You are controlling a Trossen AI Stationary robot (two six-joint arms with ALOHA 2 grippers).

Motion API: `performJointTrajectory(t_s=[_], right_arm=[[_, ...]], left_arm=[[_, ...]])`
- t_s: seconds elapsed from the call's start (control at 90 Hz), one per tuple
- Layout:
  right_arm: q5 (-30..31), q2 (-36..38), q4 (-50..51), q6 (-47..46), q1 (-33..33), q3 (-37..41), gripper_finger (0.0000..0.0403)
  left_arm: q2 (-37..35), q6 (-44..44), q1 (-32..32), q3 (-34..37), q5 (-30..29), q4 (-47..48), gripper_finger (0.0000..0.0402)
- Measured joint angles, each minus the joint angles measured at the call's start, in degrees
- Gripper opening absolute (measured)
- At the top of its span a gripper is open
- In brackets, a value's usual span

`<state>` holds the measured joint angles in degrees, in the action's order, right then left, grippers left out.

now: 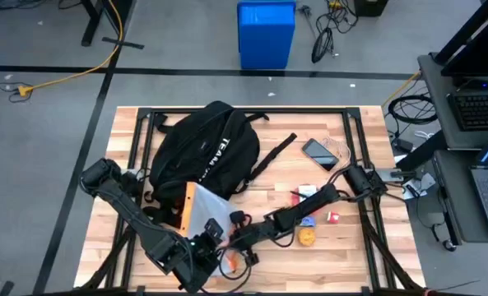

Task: Unpack backpack
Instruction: Remove the earphones from the orange zip bag

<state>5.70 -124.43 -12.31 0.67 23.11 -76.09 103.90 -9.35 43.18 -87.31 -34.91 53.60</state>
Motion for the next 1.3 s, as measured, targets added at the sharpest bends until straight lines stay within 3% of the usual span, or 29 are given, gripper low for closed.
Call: performJointTrajectory(t_s=[0.489, 0.711, 0.833, 1.111, 1.3], right_arm=[[0.73, 3.68, 1.74, 0.02, 1.49, 0.0, 0.0], [7.7, 5.21, 9.62, -1.38, 1.51, 0.0, 0.0], [8.32, 6.49, 12.04, -1.52, 1.51, 0.0, 0.0], [7.74, 5.57, 1.63, 0.54, 1.49, 0.0, 0.0006], [7.14, 2.16, -6.94, 0.46, 1.26, 0.0, 0.0069]], left_arm=[[0.0, 0.05, 0.07, 0.0, 0.31, 0.07, 0.0], [0.0, 0.12, 0.07, 0.0, 0.36, 0.11, 0.0], [0.0, 0.12, 0.09, 0.0, 0.39, 0.11, 0.0], [0.01, 0.01, 0.09, 0.0, 0.4, -0.15, 0.0], [0.01, -0.01, 0.09, 0.0, 0.36, -0.13, 0.0]])
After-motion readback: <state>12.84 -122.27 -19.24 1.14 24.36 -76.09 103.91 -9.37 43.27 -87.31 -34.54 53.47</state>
